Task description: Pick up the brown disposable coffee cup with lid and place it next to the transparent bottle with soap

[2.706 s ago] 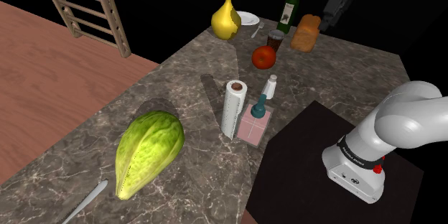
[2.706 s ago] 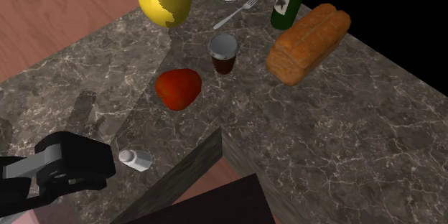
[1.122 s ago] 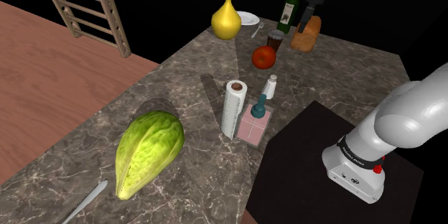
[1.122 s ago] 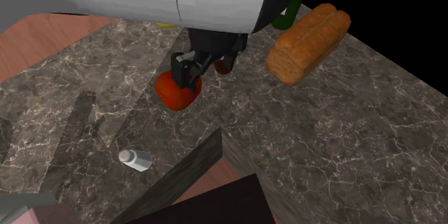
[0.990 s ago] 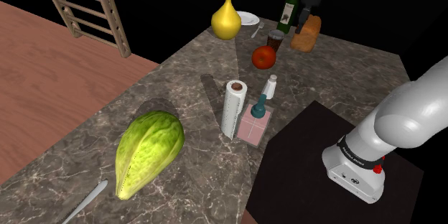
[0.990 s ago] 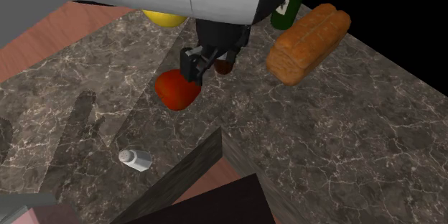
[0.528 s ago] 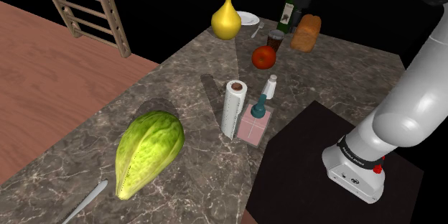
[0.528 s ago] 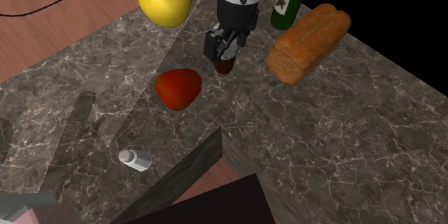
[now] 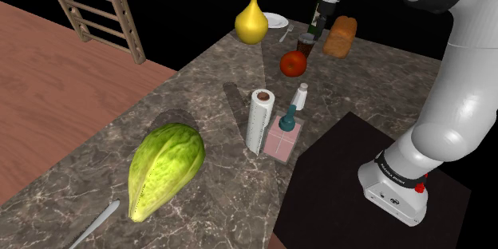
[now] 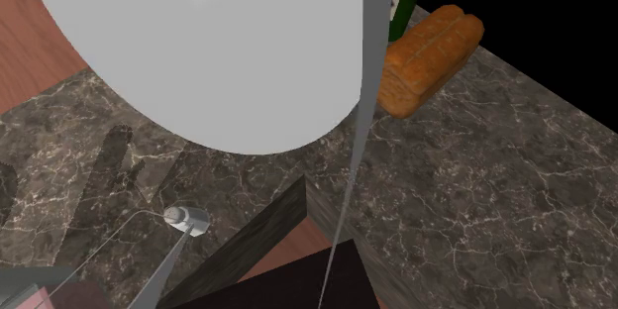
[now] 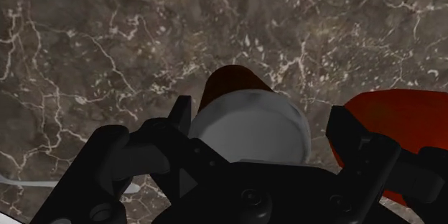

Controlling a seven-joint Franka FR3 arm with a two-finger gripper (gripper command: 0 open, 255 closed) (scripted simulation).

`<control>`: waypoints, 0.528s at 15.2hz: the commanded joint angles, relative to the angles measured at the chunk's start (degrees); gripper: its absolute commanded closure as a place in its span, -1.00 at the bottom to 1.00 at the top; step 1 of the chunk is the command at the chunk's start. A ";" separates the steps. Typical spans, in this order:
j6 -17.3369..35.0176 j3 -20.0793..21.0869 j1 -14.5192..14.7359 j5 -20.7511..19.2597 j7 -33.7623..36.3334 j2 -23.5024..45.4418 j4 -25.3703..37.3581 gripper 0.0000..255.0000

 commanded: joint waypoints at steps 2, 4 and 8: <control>1.88 0.23 0.02 0.43 -0.32 0.75 -1.18 -1.00; 2.96 0.34 0.08 0.63 -0.47 1.04 -2.00 -1.00; 2.96 0.34 0.07 0.64 -0.47 1.05 -1.99 -1.00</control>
